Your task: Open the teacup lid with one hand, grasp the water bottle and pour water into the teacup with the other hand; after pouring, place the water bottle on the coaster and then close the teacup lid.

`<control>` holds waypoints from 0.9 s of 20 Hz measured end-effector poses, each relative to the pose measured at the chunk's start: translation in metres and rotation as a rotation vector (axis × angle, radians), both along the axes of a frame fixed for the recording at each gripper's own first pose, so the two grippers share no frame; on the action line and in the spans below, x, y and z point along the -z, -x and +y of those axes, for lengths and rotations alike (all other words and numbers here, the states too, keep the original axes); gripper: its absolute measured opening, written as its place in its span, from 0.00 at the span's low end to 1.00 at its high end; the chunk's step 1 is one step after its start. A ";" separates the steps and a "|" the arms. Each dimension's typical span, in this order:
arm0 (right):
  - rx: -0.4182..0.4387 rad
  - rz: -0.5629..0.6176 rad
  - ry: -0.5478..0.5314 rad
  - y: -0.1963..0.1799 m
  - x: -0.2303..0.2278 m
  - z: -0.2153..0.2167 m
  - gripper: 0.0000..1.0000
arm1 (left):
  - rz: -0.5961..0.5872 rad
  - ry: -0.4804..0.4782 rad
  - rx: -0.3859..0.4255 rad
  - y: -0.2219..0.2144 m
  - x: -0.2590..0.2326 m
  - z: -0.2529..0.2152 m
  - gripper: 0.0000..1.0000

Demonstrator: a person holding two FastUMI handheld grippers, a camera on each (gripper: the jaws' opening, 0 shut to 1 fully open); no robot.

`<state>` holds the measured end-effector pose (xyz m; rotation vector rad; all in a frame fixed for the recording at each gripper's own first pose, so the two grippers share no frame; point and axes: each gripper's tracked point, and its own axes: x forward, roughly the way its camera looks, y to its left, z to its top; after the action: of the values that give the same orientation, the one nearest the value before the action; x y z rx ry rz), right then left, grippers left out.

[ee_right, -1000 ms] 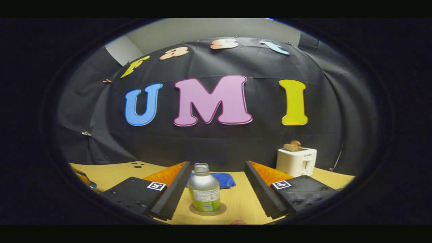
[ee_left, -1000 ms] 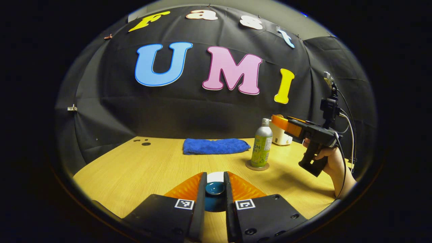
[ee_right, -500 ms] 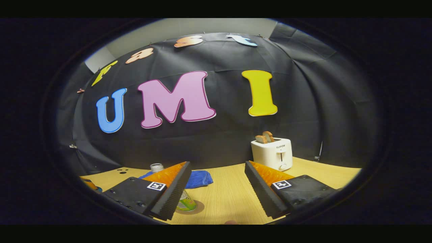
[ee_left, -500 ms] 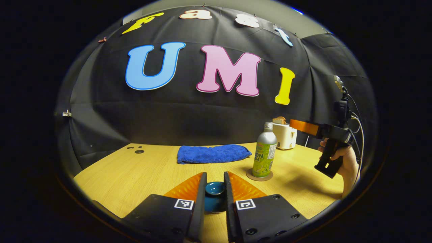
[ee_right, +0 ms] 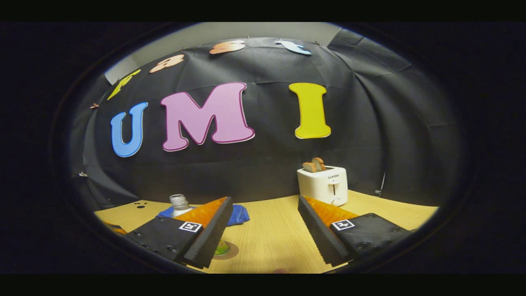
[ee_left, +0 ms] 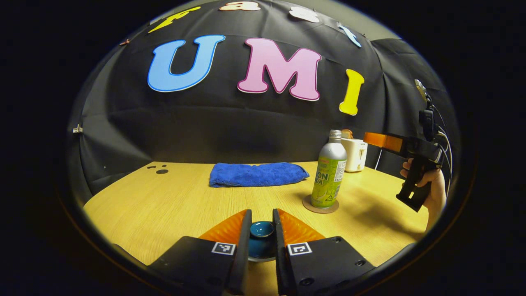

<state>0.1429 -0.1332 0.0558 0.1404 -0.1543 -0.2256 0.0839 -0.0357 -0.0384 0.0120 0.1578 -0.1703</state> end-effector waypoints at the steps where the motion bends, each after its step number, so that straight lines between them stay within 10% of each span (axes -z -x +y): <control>1: -0.002 0.001 0.009 -0.001 0.000 0.002 0.98 | 0.003 -0.003 -0.002 -0.002 0.002 0.000 0.32; 11: -0.021 0.008 0.029 -0.003 0.000 0.013 0.98 | 0.014 -0.039 -0.007 -0.002 0.010 -0.001 0.36; 14: -0.027 0.007 0.030 -0.001 -0.001 0.016 0.98 | -0.003 -0.033 -0.008 0.003 0.003 -0.002 0.49; 17: -0.057 0.013 0.027 -0.001 0.000 0.027 0.98 | -0.039 -0.036 -0.025 0.012 -0.008 0.001 0.99; 18: -0.065 0.015 0.028 -0.003 0.001 0.031 0.98 | -0.055 -0.039 -0.038 0.016 -0.013 0.004 0.98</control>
<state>0.1456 -0.1024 0.0548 0.1161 -0.1374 -0.1596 0.0683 -0.0319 -0.0258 0.0528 0.1062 -0.1286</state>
